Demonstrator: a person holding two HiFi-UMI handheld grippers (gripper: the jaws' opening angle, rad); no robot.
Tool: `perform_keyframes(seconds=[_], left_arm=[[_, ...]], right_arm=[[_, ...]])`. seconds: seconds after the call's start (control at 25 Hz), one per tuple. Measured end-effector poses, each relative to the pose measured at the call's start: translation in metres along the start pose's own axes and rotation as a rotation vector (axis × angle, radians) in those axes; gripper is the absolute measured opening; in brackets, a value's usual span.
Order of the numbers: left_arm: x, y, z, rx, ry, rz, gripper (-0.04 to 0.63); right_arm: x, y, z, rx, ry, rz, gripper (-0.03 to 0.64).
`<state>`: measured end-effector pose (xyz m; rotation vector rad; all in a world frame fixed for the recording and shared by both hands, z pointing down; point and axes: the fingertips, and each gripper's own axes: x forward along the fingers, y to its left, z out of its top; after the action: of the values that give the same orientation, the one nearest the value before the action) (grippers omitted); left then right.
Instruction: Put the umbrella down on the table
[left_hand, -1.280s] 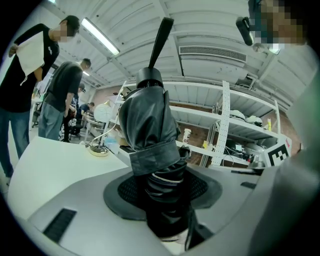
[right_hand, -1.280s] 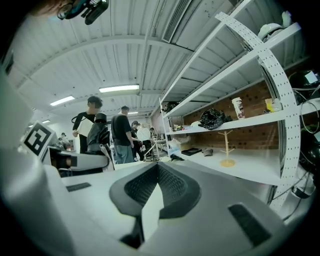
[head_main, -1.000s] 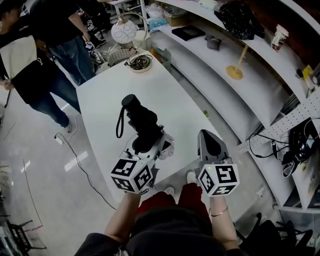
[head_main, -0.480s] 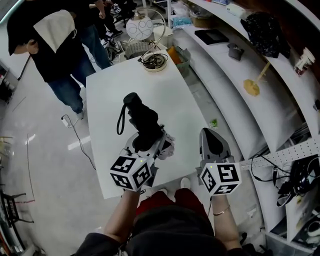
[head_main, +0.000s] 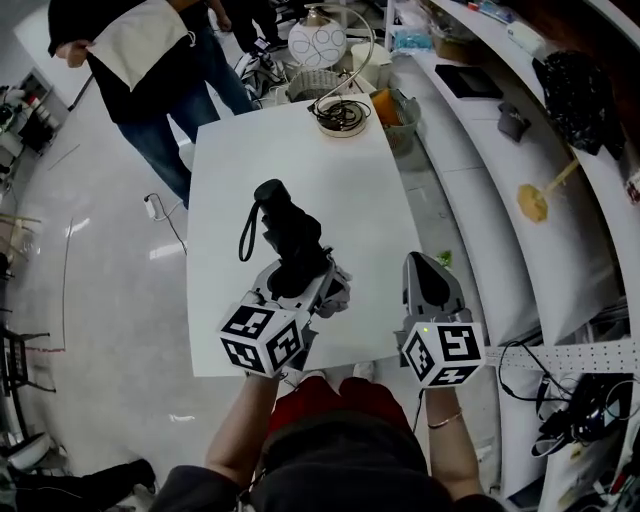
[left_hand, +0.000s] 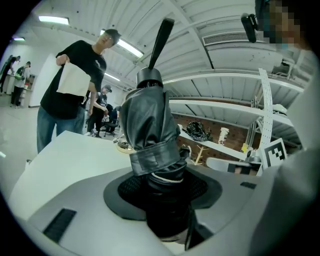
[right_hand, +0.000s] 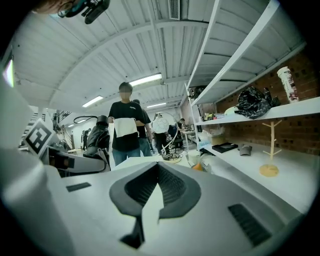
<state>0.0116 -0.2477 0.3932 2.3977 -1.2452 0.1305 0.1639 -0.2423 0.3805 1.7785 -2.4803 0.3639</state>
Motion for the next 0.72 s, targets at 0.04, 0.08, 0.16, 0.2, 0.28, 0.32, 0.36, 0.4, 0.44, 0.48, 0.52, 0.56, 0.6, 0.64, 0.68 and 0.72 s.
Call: perform_keyframes(seconds=[0.04,0.08,0.16,0.2,0.28,0.32,0.36,0.4,0.44,0.48,0.52,0.56,0.6,0.64,0.68,0.72], left_arm=[[0.001,0.003,-0.001,-0.007,0.003,0.012,0.196],[0.001,0.005,-0.003,-0.013,0.007,0.024,0.196],[0.003,0.01,-0.006,-0.021,0.017,0.048,0.196],[0.004,0.012,-0.007,-0.024,0.024,0.059,0.196],[0.005,0.016,-0.011,-0.029,0.041,0.076,0.196],[0.007,0.018,-0.014,-0.032,0.05,0.084,0.196],[0.009,0.02,-0.016,-0.035,0.059,0.09,0.196],[0.01,0.022,-0.019,-0.038,0.07,0.095,0.196],[0.013,0.025,-0.022,-0.04,0.081,0.101,0.196],[0.015,0.028,-0.025,-0.041,0.095,0.107,0.196],[0.017,0.03,-0.03,-0.041,0.11,0.113,0.196],[0.02,0.033,-0.034,-0.04,0.128,0.117,0.196],[0.024,0.035,-0.039,-0.039,0.145,0.122,0.196],[0.027,0.037,-0.044,-0.037,0.163,0.126,0.196],[0.031,0.038,-0.048,-0.034,0.18,0.13,0.196],[0.035,0.04,-0.053,-0.032,0.197,0.133,0.196]], right_arm=[[0.003,0.0,-0.002,0.0,0.006,0.012,0.015],[0.007,0.0,-0.004,0.001,0.013,0.023,0.015],[0.013,-0.001,-0.008,0.003,0.029,0.045,0.015],[0.017,-0.001,-0.01,0.005,0.037,0.055,0.015],[0.023,-0.001,-0.014,0.007,0.052,0.074,0.015],[0.026,-0.001,-0.016,0.006,0.058,0.083,0.015],[0.03,-0.001,-0.018,0.006,0.063,0.09,0.015],[0.033,0.0,-0.02,0.005,0.069,0.097,0.015],[0.036,0.0,-0.023,0.005,0.075,0.103,0.015],[0.04,0.0,-0.025,0.006,0.082,0.108,0.015],[0.043,0.0,-0.028,0.008,0.089,0.113,0.015],[0.047,0.0,-0.031,0.009,0.096,0.118,0.015],[0.05,0.0,-0.034,0.009,0.103,0.122,0.015],[0.052,0.0,-0.037,0.01,0.11,0.126,0.015],[0.055,-0.001,-0.04,0.01,0.118,0.129,0.015],[0.057,-0.002,-0.044,0.01,0.125,0.131,0.015]])
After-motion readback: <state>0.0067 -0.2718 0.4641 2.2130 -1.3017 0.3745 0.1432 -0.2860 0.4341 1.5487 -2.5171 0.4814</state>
